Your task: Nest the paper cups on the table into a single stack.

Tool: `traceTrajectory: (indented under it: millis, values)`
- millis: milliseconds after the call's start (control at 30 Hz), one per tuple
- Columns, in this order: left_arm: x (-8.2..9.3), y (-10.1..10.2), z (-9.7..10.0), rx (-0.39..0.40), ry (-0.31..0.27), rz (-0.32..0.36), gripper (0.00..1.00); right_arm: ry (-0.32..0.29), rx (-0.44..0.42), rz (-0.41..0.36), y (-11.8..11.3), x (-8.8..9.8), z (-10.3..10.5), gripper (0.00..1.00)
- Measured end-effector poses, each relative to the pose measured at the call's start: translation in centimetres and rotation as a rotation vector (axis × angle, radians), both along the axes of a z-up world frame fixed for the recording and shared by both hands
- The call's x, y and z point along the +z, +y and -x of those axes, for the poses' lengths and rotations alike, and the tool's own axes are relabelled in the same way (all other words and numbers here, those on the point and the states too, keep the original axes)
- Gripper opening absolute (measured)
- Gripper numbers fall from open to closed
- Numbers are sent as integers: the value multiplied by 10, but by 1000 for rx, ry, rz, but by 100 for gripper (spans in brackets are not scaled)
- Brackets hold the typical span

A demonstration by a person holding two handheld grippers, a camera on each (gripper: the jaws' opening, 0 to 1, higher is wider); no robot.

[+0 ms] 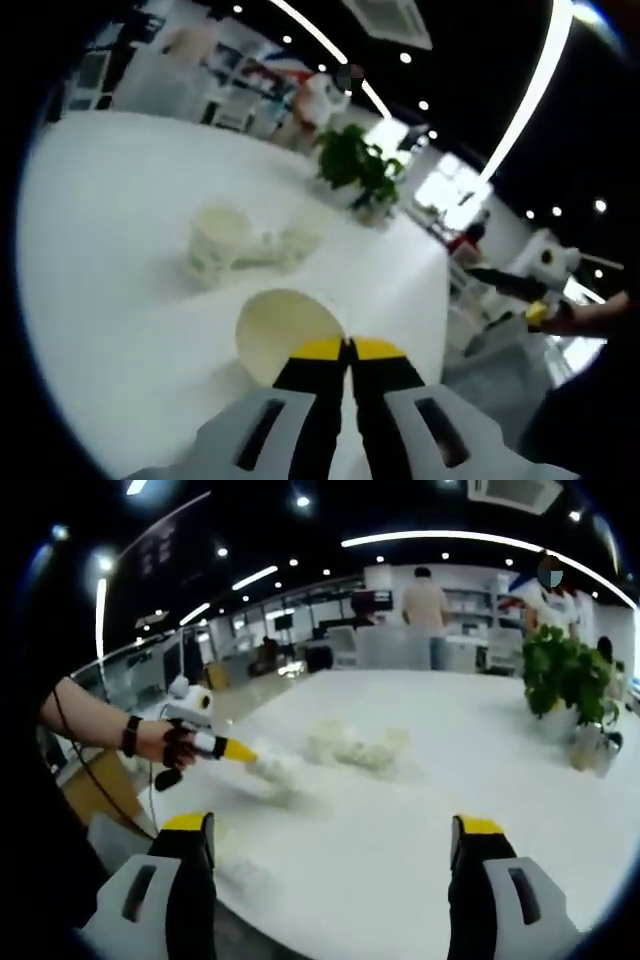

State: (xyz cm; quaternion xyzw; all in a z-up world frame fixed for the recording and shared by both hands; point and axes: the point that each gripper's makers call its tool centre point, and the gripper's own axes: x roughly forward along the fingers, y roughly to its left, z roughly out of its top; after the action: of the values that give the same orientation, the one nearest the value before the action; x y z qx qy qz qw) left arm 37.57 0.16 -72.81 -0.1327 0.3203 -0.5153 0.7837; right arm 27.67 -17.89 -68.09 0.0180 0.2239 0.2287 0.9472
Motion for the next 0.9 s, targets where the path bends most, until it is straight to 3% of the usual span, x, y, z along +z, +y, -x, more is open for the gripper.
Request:
traceTrajectory:
  millis: [167,467,900]
  values:
    - [27,0,11,-83,-97,-47,0,-16,16,7,4,-1,1,97]
    - [62,2,27,-132,-134,-61,0,-37,29,-16,15,1,1,97]
    - [98,-16,70,-365,-214,-148,0,-53,49,-21,22,2,4,97]
